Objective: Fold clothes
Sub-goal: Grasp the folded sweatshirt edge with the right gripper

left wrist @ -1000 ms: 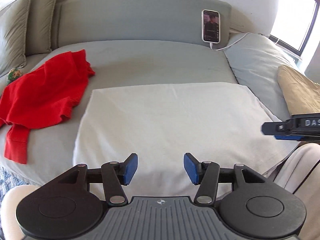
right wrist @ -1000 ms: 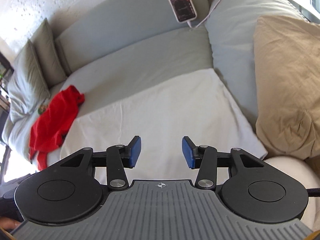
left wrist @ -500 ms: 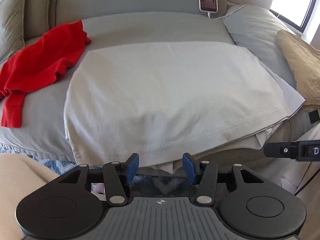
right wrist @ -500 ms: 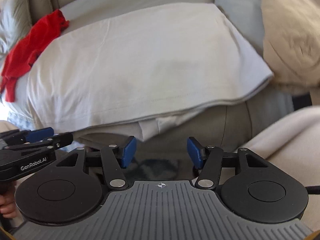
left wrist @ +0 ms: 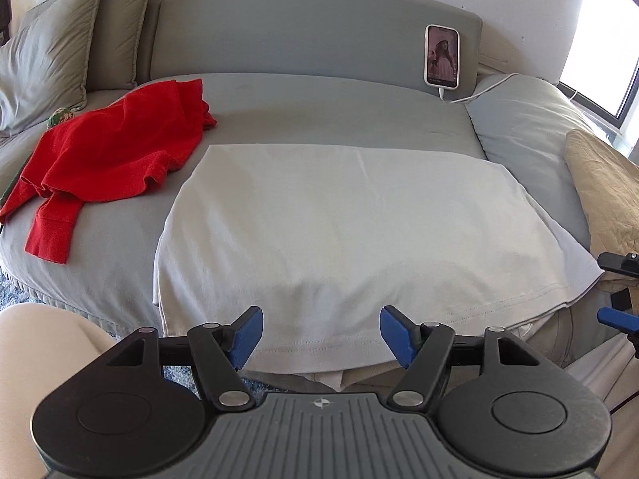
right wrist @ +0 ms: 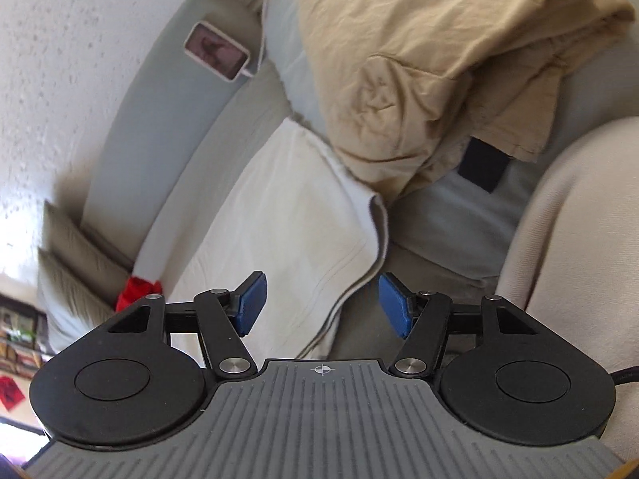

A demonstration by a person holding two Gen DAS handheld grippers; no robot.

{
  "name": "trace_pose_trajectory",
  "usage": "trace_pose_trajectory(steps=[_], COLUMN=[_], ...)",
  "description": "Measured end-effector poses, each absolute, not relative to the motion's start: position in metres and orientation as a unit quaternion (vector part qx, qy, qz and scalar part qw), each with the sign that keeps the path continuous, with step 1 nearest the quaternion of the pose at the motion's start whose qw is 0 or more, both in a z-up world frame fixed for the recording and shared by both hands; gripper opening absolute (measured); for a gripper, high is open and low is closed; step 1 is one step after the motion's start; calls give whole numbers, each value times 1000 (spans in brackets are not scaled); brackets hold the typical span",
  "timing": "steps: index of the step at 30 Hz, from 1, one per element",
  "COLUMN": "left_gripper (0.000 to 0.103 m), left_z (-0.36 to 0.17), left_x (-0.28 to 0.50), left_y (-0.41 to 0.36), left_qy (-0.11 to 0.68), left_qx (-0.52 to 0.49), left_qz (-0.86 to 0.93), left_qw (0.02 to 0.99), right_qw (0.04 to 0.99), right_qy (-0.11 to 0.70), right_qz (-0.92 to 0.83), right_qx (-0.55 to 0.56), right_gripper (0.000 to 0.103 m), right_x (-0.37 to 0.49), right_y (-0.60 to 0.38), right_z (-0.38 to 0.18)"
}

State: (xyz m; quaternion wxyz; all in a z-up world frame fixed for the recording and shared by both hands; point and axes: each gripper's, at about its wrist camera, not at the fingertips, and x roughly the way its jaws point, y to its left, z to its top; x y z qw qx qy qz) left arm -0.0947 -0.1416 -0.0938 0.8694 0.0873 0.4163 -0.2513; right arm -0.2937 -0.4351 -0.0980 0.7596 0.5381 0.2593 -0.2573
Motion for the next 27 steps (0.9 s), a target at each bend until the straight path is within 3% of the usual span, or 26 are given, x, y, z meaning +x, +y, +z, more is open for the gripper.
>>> trace_pose_trajectory(steps=[7, 12, 21, 23, 24, 27], left_gripper=[66, 64, 63, 63, 63, 64], left_z=[-98, -108, -128, -128, -128, -128], left_x=[-84, -73, -66, -66, -65, -65], left_y=[-159, -167, -169, -168, -168, -167], left_qy=[421, 432, 461, 460, 460, 460], left_qx=[80, 73, 73, 73, 73, 74], left_qz=[-278, -289, -293, -295, -296, -299], left_qw=[860, 851, 835, 834, 834, 832], right_qw=[772, 782, 821, 820, 818, 817], right_qy=[261, 283, 216, 208, 206, 205], right_qz=[-263, -279, -285, -287, -287, -283], right_qx=[516, 481, 446, 450, 454, 459], right_gripper=[64, 56, 56, 37, 13, 8], right_x=[-273, -248, -227, -229, -230, -231], right_y=[-451, -453, -452, -453, -453, -451], right_z=[-112, -132, -162, -165, -166, -164])
